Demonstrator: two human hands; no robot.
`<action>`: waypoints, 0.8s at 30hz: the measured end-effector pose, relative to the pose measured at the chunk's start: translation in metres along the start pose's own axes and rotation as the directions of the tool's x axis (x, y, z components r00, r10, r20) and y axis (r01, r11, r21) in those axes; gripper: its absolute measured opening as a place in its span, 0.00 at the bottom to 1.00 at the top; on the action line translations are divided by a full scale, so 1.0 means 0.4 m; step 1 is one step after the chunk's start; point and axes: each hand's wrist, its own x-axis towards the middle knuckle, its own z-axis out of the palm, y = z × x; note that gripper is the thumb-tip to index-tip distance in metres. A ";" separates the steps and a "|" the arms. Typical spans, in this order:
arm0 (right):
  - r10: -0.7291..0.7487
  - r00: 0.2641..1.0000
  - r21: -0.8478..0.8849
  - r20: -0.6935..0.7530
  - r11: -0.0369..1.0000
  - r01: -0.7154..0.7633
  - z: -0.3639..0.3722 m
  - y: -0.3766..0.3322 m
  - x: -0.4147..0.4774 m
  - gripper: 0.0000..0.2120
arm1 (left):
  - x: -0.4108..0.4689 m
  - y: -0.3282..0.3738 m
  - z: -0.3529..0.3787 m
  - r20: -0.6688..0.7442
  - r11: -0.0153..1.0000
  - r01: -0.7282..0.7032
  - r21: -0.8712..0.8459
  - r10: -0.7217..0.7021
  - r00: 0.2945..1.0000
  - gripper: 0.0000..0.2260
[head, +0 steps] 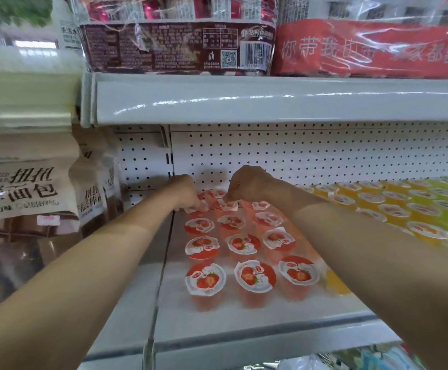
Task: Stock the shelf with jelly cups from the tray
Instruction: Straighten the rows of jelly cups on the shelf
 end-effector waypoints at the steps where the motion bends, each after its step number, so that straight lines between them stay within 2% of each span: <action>1: 0.005 1.000 -0.010 -0.007 1.000 -0.005 -0.005 0.007 0.005 0.17 | 0.007 -0.001 0.004 0.014 1.000 -0.004 -0.002 0.004 1.000 0.17; 7: 0.026 0.999 -0.152 -0.032 0.988 -0.031 -0.073 0.088 0.045 0.21 | 0.037 0.002 -0.001 0.066 0.999 0.018 0.029 -0.019 0.998 0.18; 10: 0.037 0.998 -0.221 -0.050 0.974 -0.047 -0.131 0.154 0.052 0.21 | 0.041 0.040 -0.014 -0.019 0.983 0.018 0.181 -0.015 1.000 0.22; 12: 0.044 0.998 -0.282 -0.049 0.958 -0.056 -0.160 0.204 0.054 0.21 | 0.039 0.084 -0.016 -0.072 0.986 -0.031 0.166 0.044 0.996 0.19; 15: 0.081 0.996 -0.314 0.022 0.947 -0.070 -0.173 0.264 0.064 0.22 | 0.054 0.165 -0.003 -0.046 0.993 -0.104 0.062 0.107 0.993 0.15; 18: 0.054 0.992 -0.329 0.118 0.944 -0.013 -0.151 0.297 0.079 0.21 | 0.105 0.235 0.020 0.001 0.989 -0.130 0.071 0.130 0.991 0.17; 21: -0.001 0.982 -0.402 0.188 0.912 0.078 -0.113 0.323 0.113 0.20 | 0.179 0.284 0.048 0.047 0.990 -0.094 0.109 0.090 0.995 0.17; 24: -0.045 0.969 -0.448 0.241 0.881 0.152 -0.087 0.343 0.143 0.18 | 0.224 0.325 0.080 0.057 0.975 -0.011 0.222 -0.001 0.998 0.19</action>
